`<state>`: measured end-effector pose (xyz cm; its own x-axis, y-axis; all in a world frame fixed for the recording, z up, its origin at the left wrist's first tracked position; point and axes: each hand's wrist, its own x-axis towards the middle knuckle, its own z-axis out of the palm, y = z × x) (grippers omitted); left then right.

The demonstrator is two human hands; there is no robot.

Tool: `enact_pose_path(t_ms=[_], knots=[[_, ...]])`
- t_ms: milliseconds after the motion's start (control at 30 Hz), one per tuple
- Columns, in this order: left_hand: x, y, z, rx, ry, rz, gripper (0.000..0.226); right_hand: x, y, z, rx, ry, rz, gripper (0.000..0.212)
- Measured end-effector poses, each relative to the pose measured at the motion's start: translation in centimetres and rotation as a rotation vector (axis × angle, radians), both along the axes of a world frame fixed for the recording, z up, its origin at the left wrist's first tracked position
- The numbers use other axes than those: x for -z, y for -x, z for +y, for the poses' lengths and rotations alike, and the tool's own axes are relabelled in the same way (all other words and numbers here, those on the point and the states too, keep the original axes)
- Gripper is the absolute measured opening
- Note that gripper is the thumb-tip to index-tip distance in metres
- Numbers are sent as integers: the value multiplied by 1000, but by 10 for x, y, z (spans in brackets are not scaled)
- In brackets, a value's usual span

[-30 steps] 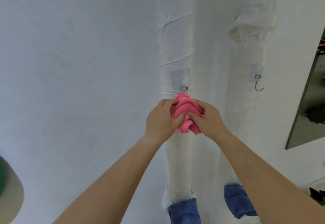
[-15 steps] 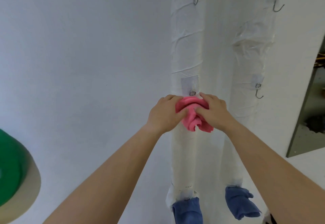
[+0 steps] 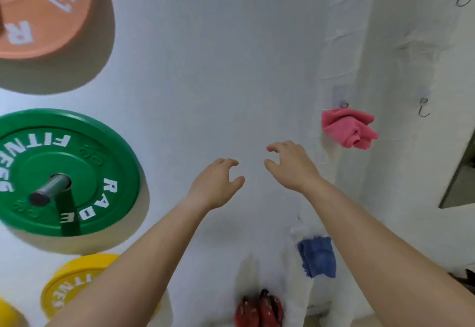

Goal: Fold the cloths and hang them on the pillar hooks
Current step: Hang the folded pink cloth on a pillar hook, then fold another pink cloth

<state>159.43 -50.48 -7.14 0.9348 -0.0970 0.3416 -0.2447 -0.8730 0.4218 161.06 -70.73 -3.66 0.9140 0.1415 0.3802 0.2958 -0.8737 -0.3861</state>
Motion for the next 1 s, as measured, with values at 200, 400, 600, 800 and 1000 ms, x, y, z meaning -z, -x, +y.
enact_pose_path(t_ms=[200,400,600,800,1000], knots=[[69,87,126,-134,22,147,57,73,61,130,-165,83,217,57],[158,173,228,-332,132,304,57,160,115,253,-386,163,404,60],[292,280,281,-614,274,565,57,304,186,332,-616,228,704,59],[403,386,295,-818,358,855,58,431,258,361,-705,318,999,58],[494,476,304,-926,442,1044,54,527,318,378,-724,355,1177,59]])
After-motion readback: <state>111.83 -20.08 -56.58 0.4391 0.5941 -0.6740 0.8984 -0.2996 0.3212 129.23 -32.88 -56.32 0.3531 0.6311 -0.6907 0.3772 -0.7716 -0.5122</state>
